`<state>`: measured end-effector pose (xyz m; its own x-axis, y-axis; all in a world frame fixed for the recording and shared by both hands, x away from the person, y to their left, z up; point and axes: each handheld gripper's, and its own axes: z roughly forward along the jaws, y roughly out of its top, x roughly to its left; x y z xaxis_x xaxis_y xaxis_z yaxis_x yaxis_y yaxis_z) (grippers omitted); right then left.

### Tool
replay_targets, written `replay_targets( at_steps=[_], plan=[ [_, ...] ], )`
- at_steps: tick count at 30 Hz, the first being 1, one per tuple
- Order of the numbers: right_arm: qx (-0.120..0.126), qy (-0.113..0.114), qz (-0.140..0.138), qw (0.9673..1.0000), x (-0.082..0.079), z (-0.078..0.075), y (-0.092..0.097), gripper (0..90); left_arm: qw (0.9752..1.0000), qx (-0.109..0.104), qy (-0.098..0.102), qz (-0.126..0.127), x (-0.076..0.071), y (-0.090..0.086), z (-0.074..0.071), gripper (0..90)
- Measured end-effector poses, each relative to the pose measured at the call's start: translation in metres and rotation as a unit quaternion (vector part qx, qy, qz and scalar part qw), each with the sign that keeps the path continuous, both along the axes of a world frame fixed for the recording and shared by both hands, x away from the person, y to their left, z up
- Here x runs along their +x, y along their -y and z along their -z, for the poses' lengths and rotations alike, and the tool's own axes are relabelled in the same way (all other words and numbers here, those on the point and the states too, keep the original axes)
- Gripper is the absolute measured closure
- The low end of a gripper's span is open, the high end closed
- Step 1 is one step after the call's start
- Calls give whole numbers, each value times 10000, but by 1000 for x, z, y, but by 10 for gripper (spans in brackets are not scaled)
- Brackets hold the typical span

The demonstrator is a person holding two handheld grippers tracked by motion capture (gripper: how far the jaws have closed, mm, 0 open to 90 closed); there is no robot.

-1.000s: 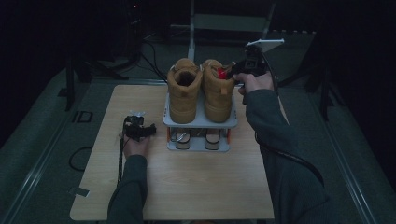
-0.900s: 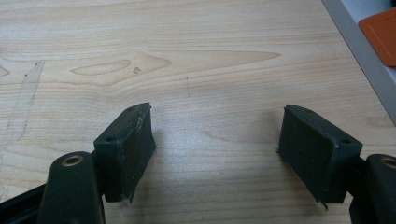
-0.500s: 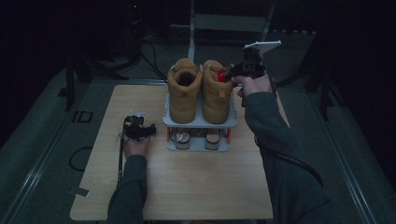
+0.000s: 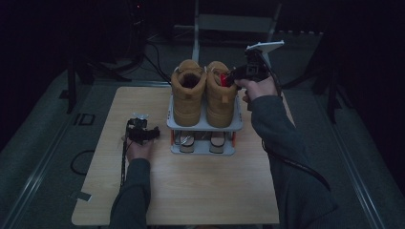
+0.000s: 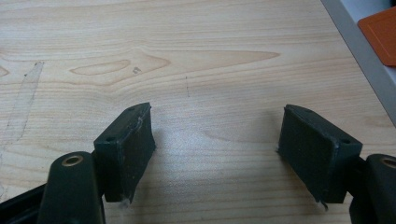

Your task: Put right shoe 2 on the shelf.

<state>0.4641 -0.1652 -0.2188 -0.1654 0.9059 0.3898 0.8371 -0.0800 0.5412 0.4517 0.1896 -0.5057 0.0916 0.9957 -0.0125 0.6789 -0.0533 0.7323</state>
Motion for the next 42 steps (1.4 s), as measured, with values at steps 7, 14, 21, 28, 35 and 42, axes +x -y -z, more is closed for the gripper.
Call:
replay_targets(
  at_steps=[7,14,21,28,35,42],
  plan=[
    [15,116,-157,9998,0,-6,3,482,10000,1,-2,5,0,0,0,266],
    [-15,175,-251,9995,-5,-18,7,450,10000,-2,-4,4,0,0,0,266],
    [275,268,-267,9989,-7,-25,20,439,10000,2,-3,6,0,0,0,266],
    [566,401,-72,9976,-10,-33,36,458,10000,2,-2,7,0,0,0,266],
    [724,420,367,9958,-7,-31,57,592,10000,0,-1,8,0,0,0,266],
    [622,312,650,9955,-3,-21,72,644,10000,1,-1,10,0,0,0,266]
  ],
)
